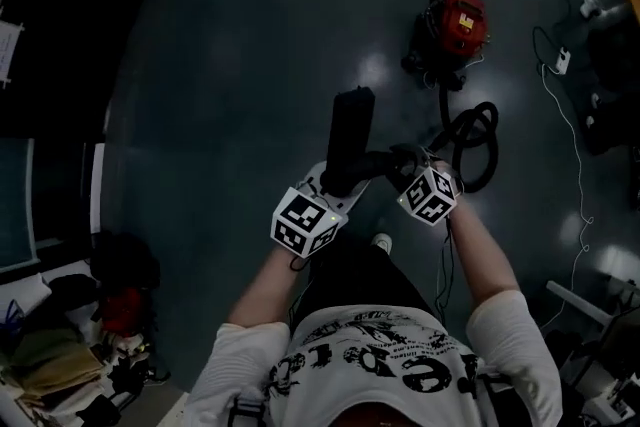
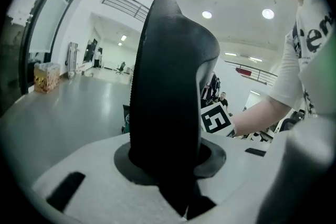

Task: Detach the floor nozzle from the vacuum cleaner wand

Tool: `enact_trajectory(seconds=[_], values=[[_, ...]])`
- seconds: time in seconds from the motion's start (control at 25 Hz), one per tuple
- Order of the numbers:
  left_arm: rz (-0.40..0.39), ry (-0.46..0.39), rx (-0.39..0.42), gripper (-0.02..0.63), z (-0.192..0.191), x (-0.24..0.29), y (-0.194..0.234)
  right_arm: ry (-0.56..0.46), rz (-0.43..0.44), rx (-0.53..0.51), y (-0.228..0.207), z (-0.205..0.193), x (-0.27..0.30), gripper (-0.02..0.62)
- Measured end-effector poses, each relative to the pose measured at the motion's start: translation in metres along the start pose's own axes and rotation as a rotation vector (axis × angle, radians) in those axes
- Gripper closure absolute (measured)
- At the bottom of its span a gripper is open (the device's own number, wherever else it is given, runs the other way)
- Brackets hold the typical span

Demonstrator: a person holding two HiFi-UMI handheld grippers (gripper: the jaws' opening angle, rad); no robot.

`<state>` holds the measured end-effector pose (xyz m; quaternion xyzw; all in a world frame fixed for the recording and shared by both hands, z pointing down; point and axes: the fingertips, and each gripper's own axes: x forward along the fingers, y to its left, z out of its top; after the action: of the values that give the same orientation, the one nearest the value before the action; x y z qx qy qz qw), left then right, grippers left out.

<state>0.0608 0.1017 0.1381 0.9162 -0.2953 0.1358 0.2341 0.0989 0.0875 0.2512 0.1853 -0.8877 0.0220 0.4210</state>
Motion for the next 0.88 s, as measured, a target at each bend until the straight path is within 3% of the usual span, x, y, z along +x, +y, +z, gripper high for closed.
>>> enact_trajectory(seconds=[0.16, 0.36, 0.6, 0.88], values=[[-0.001, -0.022, 0.120, 0.497, 0.043, -0.028, -0.062, -0.016, -0.079, -0.016, 0.012, 0.025, -0.067, 0.423], [0.011, -0.059, 0.238, 0.497, 0.057, -0.065, -0.115, -0.052, -0.156, -0.019, 0.045, 0.043, -0.117, 0.423], [0.063, -0.047, 0.257, 0.497, 0.043, -0.073, -0.156, -0.063, -0.136, -0.025, 0.080, 0.027, -0.138, 0.423], [0.161, -0.022, 0.257, 0.497, 0.043, -0.065, -0.177, -0.057, -0.129, -0.005, 0.083, 0.017, -0.146, 0.423]])
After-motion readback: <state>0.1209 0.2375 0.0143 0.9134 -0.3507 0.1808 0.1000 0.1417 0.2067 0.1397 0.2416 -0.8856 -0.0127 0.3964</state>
